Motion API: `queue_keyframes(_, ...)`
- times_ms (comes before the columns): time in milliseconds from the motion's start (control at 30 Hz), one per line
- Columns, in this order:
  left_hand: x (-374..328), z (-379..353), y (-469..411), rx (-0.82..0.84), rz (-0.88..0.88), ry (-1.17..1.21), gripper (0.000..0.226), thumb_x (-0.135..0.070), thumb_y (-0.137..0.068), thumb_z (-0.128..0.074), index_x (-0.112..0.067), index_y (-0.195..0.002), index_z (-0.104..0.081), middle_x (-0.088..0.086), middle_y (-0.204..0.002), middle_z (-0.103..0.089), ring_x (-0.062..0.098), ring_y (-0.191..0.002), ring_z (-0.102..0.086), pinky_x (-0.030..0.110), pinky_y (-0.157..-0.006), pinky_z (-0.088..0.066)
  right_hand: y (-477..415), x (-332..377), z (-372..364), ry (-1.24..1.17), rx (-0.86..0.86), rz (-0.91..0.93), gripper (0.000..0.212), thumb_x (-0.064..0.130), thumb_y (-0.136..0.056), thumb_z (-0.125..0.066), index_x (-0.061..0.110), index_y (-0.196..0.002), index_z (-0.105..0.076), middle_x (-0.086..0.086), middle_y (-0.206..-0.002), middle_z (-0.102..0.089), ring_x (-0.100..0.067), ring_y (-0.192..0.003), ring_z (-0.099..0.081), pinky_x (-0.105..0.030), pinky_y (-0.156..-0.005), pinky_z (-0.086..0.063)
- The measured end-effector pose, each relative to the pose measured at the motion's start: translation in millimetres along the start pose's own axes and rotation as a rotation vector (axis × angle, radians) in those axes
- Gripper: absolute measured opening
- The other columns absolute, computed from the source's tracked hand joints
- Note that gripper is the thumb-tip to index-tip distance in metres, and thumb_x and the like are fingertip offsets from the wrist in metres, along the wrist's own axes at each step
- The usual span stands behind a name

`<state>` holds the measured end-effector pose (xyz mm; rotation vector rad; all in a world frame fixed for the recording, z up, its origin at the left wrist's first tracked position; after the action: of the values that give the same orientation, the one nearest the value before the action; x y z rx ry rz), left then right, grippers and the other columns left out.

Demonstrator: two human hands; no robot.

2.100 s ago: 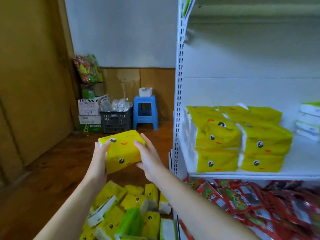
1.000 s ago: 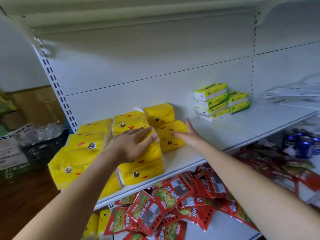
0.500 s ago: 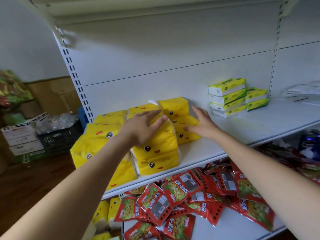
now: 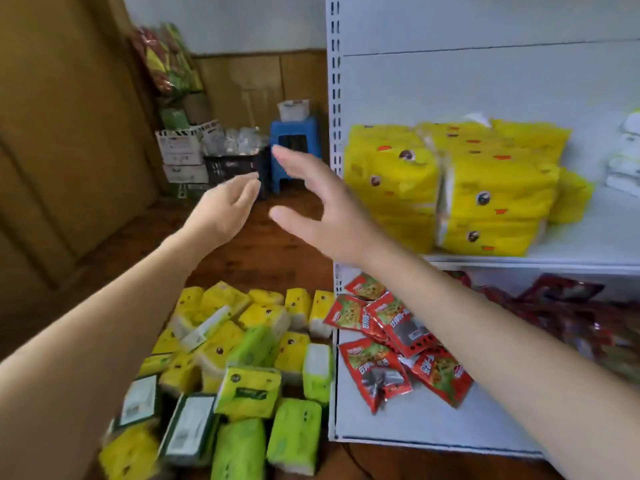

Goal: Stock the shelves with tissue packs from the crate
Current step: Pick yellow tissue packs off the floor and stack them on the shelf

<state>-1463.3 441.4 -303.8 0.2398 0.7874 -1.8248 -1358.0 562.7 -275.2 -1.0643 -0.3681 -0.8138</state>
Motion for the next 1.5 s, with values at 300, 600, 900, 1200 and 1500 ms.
queue_keyframes(300, 218.9, -84.3, 134.7, 0.184, 0.459, 0.038, 0.044, -0.033, -0.101, -0.031, -0.015, -0.141, -0.040, 0.010, -0.144, -0.044, 0.027, -0.130, -0.042, 0.032, -0.098, -0.036, 86.6, -148.7, -221.7, -0.057, 0.312, -0.460, 0.056, 0.022, -0.090, -0.059, 0.022, -0.141, -0.037, -0.001, -0.144, -0.038, -0.013, -0.135, -0.034, -0.014, -0.097, -0.026)
queue_keyframes(600, 327.0, -126.6, 178.6, 0.354, 0.670, 0.012, 0.048, -0.038, -0.101, -0.032, -0.018, -0.144, -0.032, 0.011, -0.145, -0.041, 0.030, -0.131, -0.040, 0.039, -0.100, -0.037, 147.6, -267.0, -245.8, -0.022, 0.254, -0.782, 0.056, 0.017, -0.087, -0.064, 0.017, -0.137, -0.040, -0.011, -0.140, -0.042, -0.023, -0.126, -0.044, -0.023, -0.092, -0.034)
queue_keyframes(900, 339.8, -185.5, 155.5, 0.393, 0.670, 0.082, 0.055, -0.038, -0.100, -0.035, -0.033, -0.150, -0.011, 0.018, -0.151, -0.019, 0.036, -0.137, -0.027, 0.046, -0.102, -0.036, 171.0, -306.3, -245.9, 0.017, 0.214, -0.819, 0.055, 0.017, -0.088, -0.063, 0.020, -0.138, -0.040, -0.007, -0.139, -0.044, -0.020, -0.123, -0.046, -0.026, -0.091, -0.037)
queue_keyframes(1200, 357.4, -232.2, 162.2, 0.429, 0.795, 0.137, 0.067, -0.046, -0.098, -0.033, -0.017, -0.151, -0.004, 0.009, -0.158, 0.008, 0.028, -0.146, 0.002, 0.043, -0.116, -0.010, 175.5, -316.9, -257.8, -0.058, 0.199, -0.846, 0.053, 0.018, -0.089, -0.060, 0.023, -0.137, -0.038, -0.002, -0.137, -0.044, -0.013, -0.122, -0.044, -0.019, -0.087, -0.033)
queue_keyframes(1500, 358.2, -211.2, 162.6, 0.260, 0.761, 0.171, 0.063, -0.035, -0.099, -0.039, -0.006, -0.150, -0.013, 0.008, -0.157, -0.016, 0.024, -0.144, -0.018, 0.036, -0.116, -0.020, 178.5, -319.2, -260.9, -0.094, 0.226, -0.908, 0.058, 0.019, -0.090, -0.059, 0.019, -0.141, -0.032, -0.001, -0.143, -0.038, -0.015, -0.126, -0.041, -0.021, -0.090, -0.032)
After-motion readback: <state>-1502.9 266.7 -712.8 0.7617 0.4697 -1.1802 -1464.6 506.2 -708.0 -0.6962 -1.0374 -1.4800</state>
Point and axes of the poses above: each hand's wrist, its own y-axis away from the middle knuckle, its own z-axis out of the back of the hand, x = y × z, the point moved 9 cm from there along -y, towards the middle knuckle
